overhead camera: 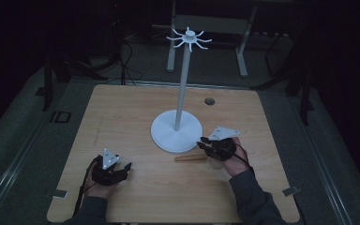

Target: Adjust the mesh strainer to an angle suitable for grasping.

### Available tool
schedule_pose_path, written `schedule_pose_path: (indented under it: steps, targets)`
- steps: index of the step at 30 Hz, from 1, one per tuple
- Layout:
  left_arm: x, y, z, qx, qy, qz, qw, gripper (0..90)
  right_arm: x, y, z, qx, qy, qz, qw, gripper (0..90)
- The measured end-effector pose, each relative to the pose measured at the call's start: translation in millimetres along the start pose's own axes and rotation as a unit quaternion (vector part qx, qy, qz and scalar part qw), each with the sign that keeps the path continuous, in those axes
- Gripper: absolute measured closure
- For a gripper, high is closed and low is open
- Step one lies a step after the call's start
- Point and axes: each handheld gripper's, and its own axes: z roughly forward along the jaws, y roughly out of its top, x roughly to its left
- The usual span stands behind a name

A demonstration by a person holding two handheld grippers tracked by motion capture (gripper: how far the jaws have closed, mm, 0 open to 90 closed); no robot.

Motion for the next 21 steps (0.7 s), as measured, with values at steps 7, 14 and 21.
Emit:
schedule_pose_path:
  steps: [7, 14, 21]
  targets:
    - [0.1, 0.1, 0.0, -0.001, -0.001, -0.003, 1.0, 37.5, -18.5, 9.7, -3.3, 0.011, 0.007, -0.01, 0.9999, 61.3]
    - [0.3, 0.1, 0.4, 0.001, -0.002, -0.001, 1.0, 37.5, -30.8, 11.1, 3.7, 0.046, 0.053, -0.02, 0.9974, 50.4]
    - [0.2, 0.2, 0.3, 0.002, -0.002, 0.0, 1.0, 37.5, -28.9, 2.7, 17.8, 0.087, 0.087, -0.038, 0.9917, 38.8]
